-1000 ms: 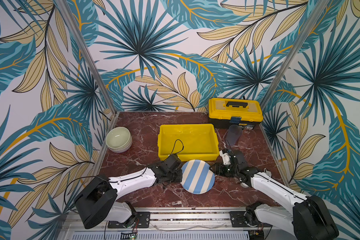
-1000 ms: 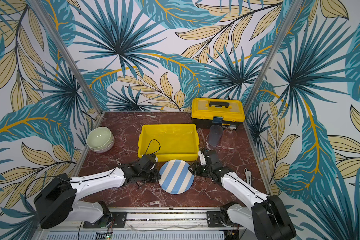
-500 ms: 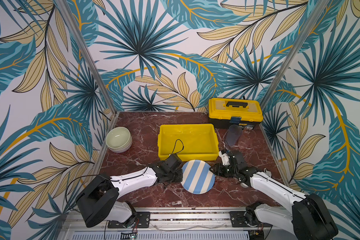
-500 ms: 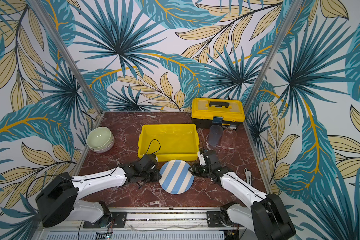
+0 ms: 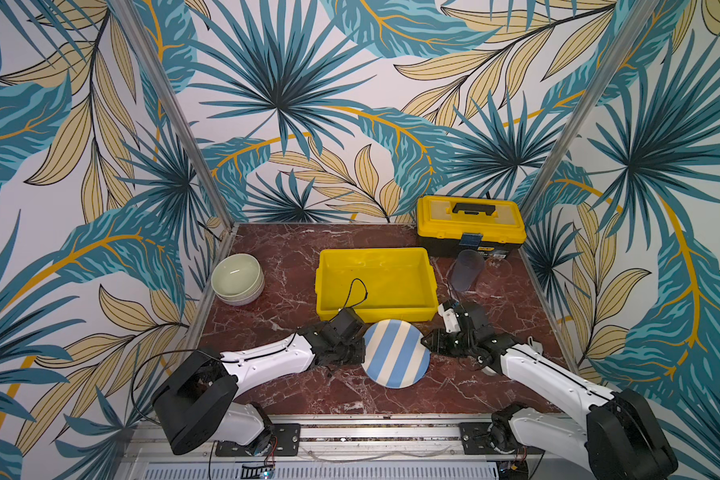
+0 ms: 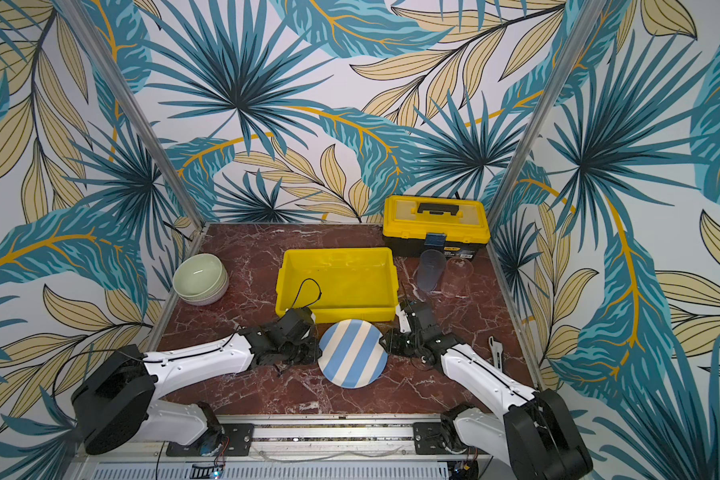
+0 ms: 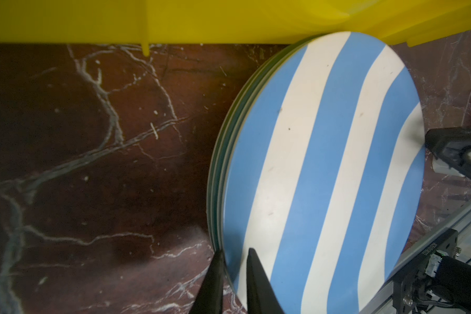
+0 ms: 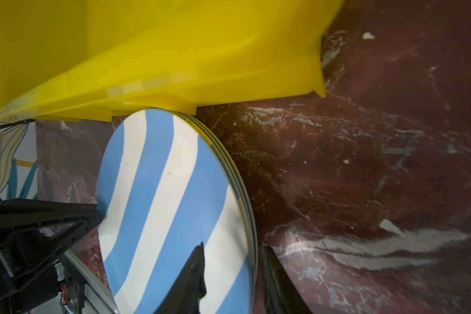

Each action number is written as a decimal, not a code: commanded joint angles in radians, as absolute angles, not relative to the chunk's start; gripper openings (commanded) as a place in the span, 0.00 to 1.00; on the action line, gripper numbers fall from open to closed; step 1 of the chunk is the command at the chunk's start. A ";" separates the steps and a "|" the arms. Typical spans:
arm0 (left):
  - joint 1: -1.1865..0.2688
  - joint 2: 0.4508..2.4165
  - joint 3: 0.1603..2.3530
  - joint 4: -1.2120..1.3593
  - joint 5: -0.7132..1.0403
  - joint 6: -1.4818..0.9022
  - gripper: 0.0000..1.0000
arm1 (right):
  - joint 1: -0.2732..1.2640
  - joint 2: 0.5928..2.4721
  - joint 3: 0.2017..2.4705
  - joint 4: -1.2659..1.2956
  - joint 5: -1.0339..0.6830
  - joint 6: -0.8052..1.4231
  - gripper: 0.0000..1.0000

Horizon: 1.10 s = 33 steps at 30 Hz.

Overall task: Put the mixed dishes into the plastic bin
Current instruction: 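Pinch the top striped plate rim with right gripper while left steadies stack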

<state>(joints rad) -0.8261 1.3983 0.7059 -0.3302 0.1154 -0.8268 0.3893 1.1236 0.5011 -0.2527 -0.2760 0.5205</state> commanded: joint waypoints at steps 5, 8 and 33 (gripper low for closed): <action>-0.831 1.419 0.733 -0.311 0.114 -0.828 0.17 | 0.409 1.114 0.516 -0.332 -0.261 0.476 0.36; -0.831 1.420 0.732 -0.311 0.113 -0.828 0.17 | 0.420 1.108 0.505 -0.305 -0.292 0.485 0.34; -0.831 1.418 0.708 -0.302 0.095 -0.828 0.13 | 0.429 1.044 0.528 -0.290 -0.405 0.529 0.29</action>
<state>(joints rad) -0.8257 1.4086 0.7090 -0.3313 0.0875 -0.8276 0.4213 1.0576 0.5106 -0.2977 -0.3248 0.5159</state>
